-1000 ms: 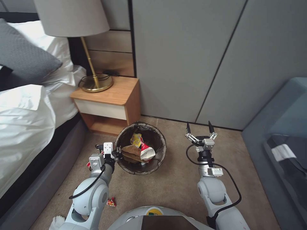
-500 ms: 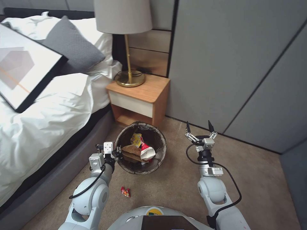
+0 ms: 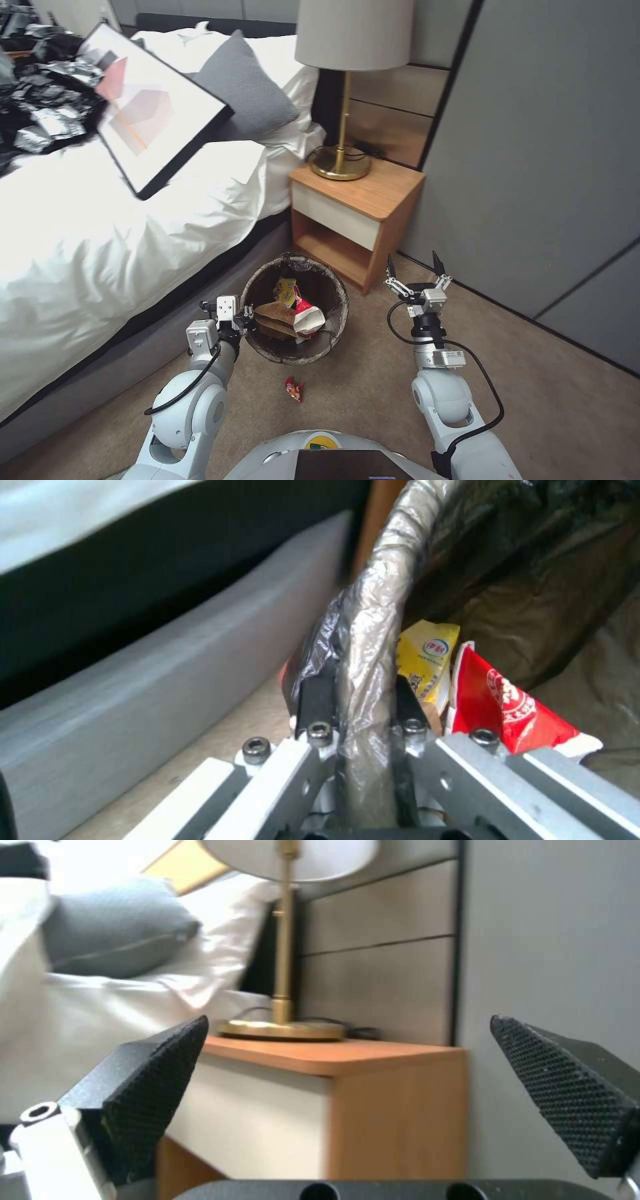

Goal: Pick up the trash bin, then pick up the garbage from the floor and place it into the trash bin.

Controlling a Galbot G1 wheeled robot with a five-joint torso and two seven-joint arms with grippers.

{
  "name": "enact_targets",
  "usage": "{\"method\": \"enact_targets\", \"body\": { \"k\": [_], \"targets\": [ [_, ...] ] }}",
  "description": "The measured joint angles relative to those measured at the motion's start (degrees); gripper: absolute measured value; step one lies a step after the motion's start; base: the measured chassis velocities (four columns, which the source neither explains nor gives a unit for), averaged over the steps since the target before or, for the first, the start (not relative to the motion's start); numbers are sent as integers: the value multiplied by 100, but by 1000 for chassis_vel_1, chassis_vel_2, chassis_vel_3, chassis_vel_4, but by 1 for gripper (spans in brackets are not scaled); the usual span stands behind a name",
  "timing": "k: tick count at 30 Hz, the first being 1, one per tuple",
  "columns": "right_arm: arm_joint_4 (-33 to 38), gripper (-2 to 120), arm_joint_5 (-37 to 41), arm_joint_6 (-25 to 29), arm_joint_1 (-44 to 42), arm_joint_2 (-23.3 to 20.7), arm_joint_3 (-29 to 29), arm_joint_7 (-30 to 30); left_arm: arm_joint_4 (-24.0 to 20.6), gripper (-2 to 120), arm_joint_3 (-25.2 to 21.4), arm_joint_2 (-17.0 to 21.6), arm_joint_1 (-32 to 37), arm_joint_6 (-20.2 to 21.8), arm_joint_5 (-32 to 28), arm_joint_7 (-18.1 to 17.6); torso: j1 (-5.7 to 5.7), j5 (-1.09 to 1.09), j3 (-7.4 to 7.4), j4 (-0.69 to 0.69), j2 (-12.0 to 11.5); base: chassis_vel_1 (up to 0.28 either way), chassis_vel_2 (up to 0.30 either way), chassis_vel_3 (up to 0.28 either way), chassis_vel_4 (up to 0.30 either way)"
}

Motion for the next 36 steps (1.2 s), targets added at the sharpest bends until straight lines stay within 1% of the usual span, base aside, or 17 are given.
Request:
{"method": "enact_targets", "body": {
  "k": [18,20,22,25,28,36],
  "targets": [
    [25,99,3,2,3,-13,-2,-52,-20,0,14,6,-5,-1,-1,8,0,0,0,0,0,112,122,116,119],
    [25,99,3,2,7,-14,-3,-62,-8,0,15,4,-6,-54,19,69,0,0,0,0,0,62,78,17,45],
    [25,99,1,5,9,-12,-5,-87,51,0,30,2,-6,-261,62,157,0,0,0,2,0,0,0,0,0],
    [23,99,0,7,10,-8,-7,-93,62,0,37,1,-8,-315,65,175,0,0,0,2,0,0,0,0,0],
    [23,99,0,12,8,-7,-7,-110,80,0,63,1,-17,-429,66,201,0,0,0,-3,0,0,0,0,0],
    [35,99,-5,13,20,-6,-16,-146,81,0,58,-4,-19,-507,64,238,0,0,0,-1,0,0,0,0,0]
  ]
}}
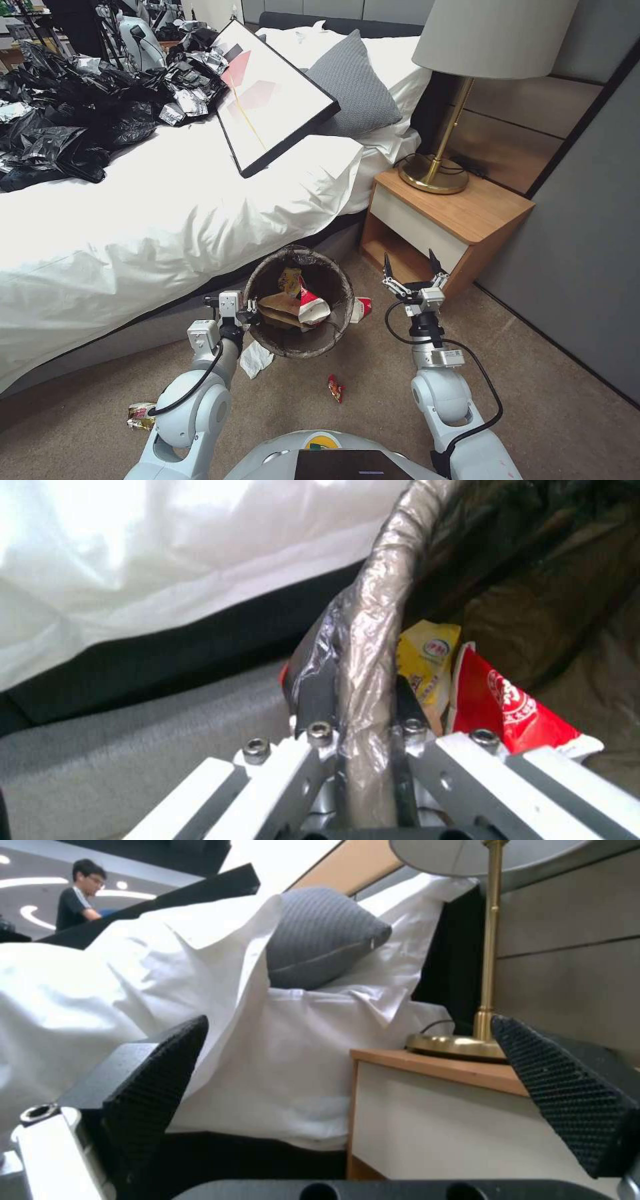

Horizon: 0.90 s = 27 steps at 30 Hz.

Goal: Pick up the trash bin, then pick up the garbage from the floor and place it into the trash bin.

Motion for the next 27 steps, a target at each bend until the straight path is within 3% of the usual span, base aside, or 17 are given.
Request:
{"method": "enact_targets", "body": {
  "k": [17,27],
  "targets": [
    [27,99,-108,7,36,-18,-45,7,26,0,-6,-20,-41,-218,75,78,0,0,0,1,0,0,0,0,0],
    [23,100,-332,-354,14,-474,-89,245,-15,0,-10,-2,-54,-469,236,28,0,0,0,0,0,0,0,0,0]
  ]
}}
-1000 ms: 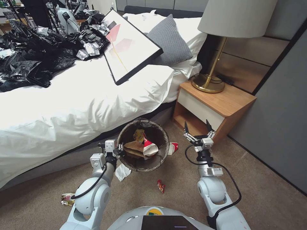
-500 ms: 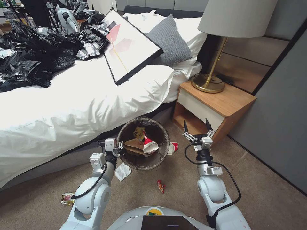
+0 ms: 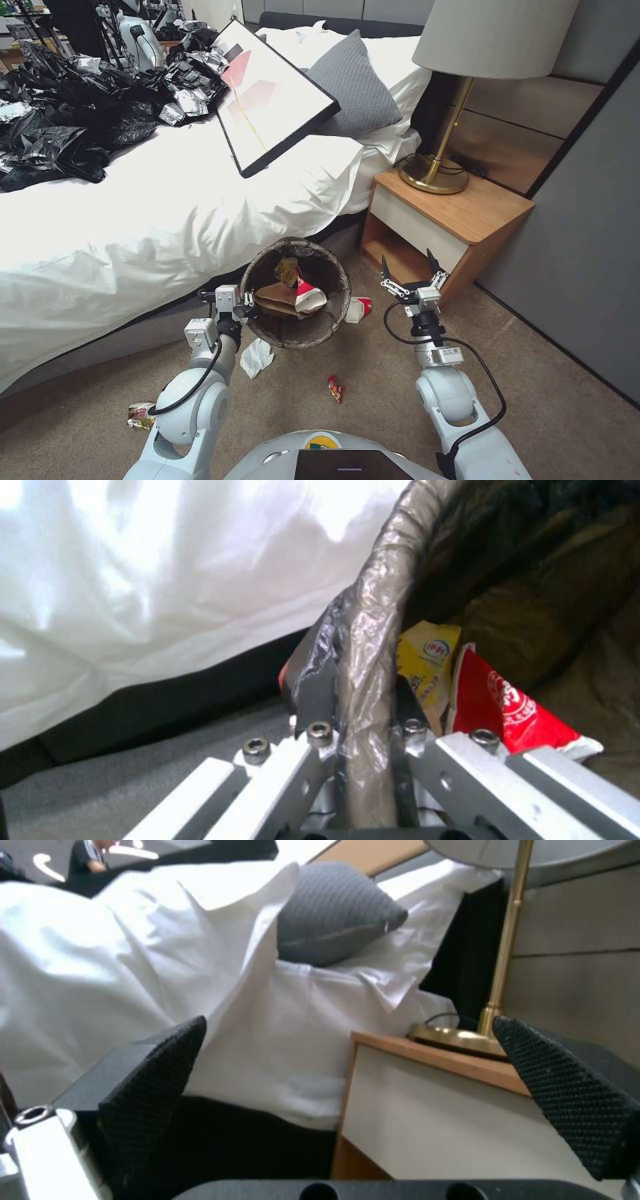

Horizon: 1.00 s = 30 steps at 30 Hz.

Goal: Pick up the trash bin, then pick up the garbage from the floor and place it into the trash bin.

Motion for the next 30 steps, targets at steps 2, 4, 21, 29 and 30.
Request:
{"method": "enact_targets", "body": {
  "k": [2,4,21,29,30],
  "targets": [
    [0,100,16,-24,7,-14,3,5,-7,0,0,5,0,-4,5,-1,0,0,0,0,0,0,0,0,0],
    [0,100,36,-48,29,-21,11,7,-17,0,0,14,-4,-10,7,-6,0,0,0,0,0,0,0,0,0],
    [-1,100,286,-240,67,-28,-257,9,-150,0,-50,71,-12,1,56,-72,0,-1,0,0,0,0,0,0,0],
    [-20,100,284,-354,65,-92,-317,-16,-164,0,-78,78,-16,-27,82,-51,0,-1,0,0,0,0,0,0,0],
    [-6,100,304,-527,31,-193,-356,38,-166,0,-85,87,-20,-39,86,-46,0,0,0,0,0,0,0,0,0]
  ]
}}
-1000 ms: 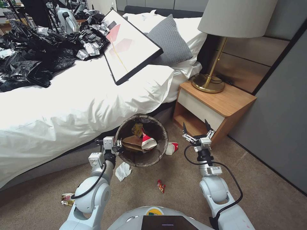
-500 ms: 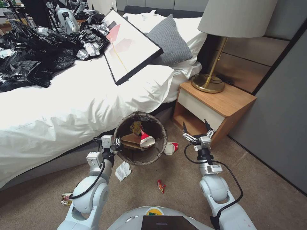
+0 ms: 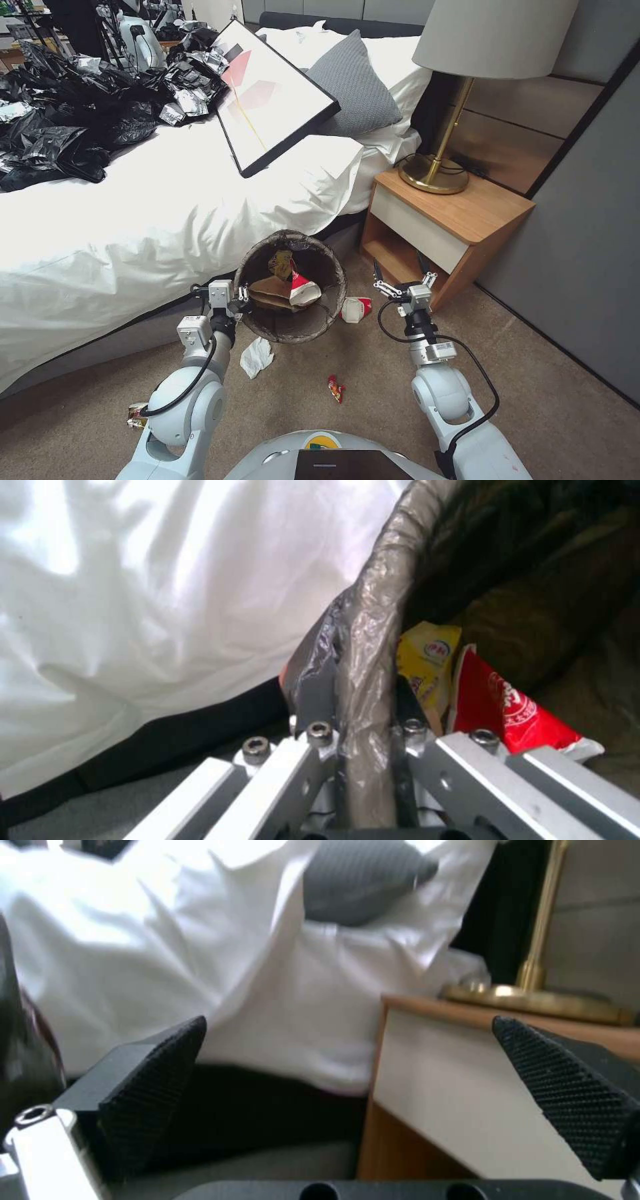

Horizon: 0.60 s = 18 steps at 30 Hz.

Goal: Pick up the trash bin, then pick up the garbage from the floor and place it into the trash bin.

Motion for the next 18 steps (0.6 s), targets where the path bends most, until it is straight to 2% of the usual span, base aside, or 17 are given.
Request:
{"method": "enact_targets", "body": {
  "k": [5,7,8,11,15,18],
  "targets": [
    [65,100,281,-430,-48,-410,-125,43,-13,0,-15,3,-18,-25,4,8,0,1,0,-2,0,0,0,0,0],
    [130,100,603,-817,-59,-1003,-294,44,-31,0,-38,-2,-43,-35,4,17,0,1,0,-1,0,0,0,0,0],
    [130,100,603,-817,-59,-1003,-294,44,-31,0,-38,-2,-43,-35,4,17,0,1,0,-1,0,0,0,0,0],
    [369,100,1397,-1461,-37,-1719,-600,202,-41,0,-74,-14,-77,-35,-1,29,0,0,0,0,0,0,0,0,0],
    [559,100,1852,-1811,26,-2042,-728,308,-41,0,-77,-36,-89,-35,2,53,0,0,0,1,0,0,0,0,0],
    [914,100,2448,-2385,40,-2292,-863,492,-28,0,-67,-58,-106,-37,7,81,0,0,0,0,0,0,0,0,0]
  ]
}}
